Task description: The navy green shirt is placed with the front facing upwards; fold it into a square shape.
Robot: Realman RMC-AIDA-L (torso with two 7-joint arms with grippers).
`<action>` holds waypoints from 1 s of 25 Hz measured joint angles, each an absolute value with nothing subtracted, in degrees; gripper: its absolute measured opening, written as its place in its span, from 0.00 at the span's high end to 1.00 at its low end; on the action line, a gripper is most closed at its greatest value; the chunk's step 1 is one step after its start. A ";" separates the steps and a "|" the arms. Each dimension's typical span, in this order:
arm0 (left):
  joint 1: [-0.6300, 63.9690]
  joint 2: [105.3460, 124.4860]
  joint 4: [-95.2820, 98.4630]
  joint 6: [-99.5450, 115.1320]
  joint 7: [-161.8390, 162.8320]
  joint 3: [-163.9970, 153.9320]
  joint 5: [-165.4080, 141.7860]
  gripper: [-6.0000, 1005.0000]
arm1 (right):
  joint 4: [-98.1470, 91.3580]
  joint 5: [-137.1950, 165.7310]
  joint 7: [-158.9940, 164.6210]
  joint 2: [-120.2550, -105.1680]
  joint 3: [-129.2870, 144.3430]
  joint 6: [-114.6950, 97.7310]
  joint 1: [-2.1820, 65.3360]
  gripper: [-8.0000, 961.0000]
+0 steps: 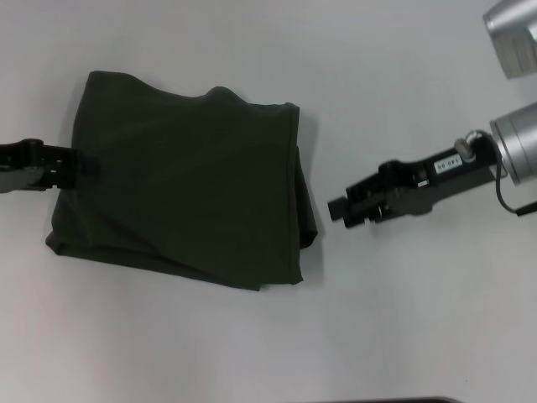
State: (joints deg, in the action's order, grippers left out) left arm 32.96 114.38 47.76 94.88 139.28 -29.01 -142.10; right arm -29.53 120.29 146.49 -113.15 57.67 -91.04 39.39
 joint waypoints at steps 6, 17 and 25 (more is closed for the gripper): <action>33.06 114.35 47.94 94.82 139.26 -28.65 -141.97 0.40 | -29.53 121.13 145.99 -114.88 57.65 -90.56 38.79 0.59; 32.98 114.49 47.99 94.50 139.13 -28.65 -141.76 0.40 | -26.70 121.46 145.63 -118.71 59.19 -85.31 40.02 0.59; 33.27 114.66 47.99 94.34 138.95 -28.65 -141.68 0.40 | -25.46 121.14 145.99 -119.32 59.08 -81.61 40.15 0.59</action>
